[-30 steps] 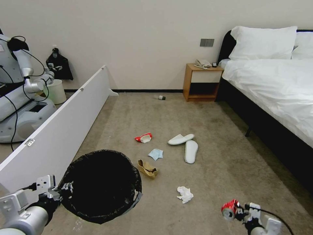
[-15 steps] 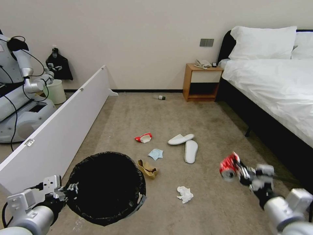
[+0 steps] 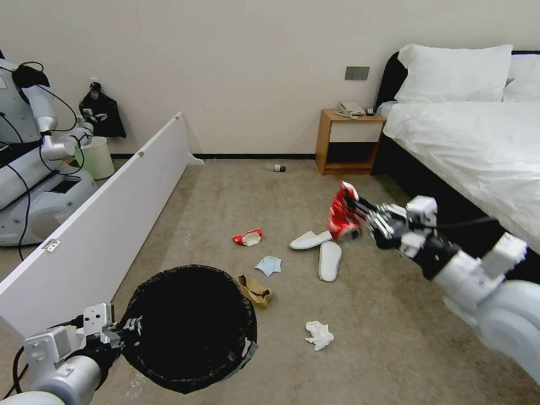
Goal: Pick up the trash bin, then pick up the garbage from the floor and place it into the trash bin.
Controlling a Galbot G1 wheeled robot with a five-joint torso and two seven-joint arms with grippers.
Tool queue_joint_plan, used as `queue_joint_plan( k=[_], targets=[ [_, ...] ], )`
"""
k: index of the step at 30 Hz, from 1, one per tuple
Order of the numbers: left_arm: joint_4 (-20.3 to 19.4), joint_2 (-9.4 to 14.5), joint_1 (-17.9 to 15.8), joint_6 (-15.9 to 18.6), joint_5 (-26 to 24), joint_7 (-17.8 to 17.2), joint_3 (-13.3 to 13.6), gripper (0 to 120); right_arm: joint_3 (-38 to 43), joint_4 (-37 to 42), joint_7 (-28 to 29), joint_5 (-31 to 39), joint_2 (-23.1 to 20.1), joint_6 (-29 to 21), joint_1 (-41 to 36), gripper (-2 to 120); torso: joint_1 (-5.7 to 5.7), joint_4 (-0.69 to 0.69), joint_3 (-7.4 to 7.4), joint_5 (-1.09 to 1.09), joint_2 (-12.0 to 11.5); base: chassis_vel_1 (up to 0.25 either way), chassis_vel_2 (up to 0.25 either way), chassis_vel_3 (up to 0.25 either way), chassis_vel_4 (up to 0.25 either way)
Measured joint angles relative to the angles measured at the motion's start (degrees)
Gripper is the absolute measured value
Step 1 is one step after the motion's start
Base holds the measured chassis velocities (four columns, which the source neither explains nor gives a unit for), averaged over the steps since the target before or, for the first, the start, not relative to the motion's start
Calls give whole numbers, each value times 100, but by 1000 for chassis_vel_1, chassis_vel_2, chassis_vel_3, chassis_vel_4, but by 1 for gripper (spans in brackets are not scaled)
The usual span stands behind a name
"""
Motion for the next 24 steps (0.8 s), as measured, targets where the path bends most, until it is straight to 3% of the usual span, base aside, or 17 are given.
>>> queue_joint_plan(
  k=[8, 16, 24],
  targets=[
    [-103, 48, 89, 0, -59, -47, 1, 5, -1743, -424, -141, -100, 938, 16, 1443, 6, 0, 0, 0, -2, -1, 0, 0, 0, 0],
    [-66, 93, 42, 0, -69, -59, -4, 5, -2743, -671, -230, -100, 1346, -55, 2039, 6, 0, -1, 0, -3, 0, 0, 0, 0, 0],
    [-38, 158, 11, 0, -95, -56, 5, 5, -3360, -688, -163, -20, 1427, -266, 2179, 6, 0, -2, 0, -2, 0, 0, 0, 0, 0]
  ],
)
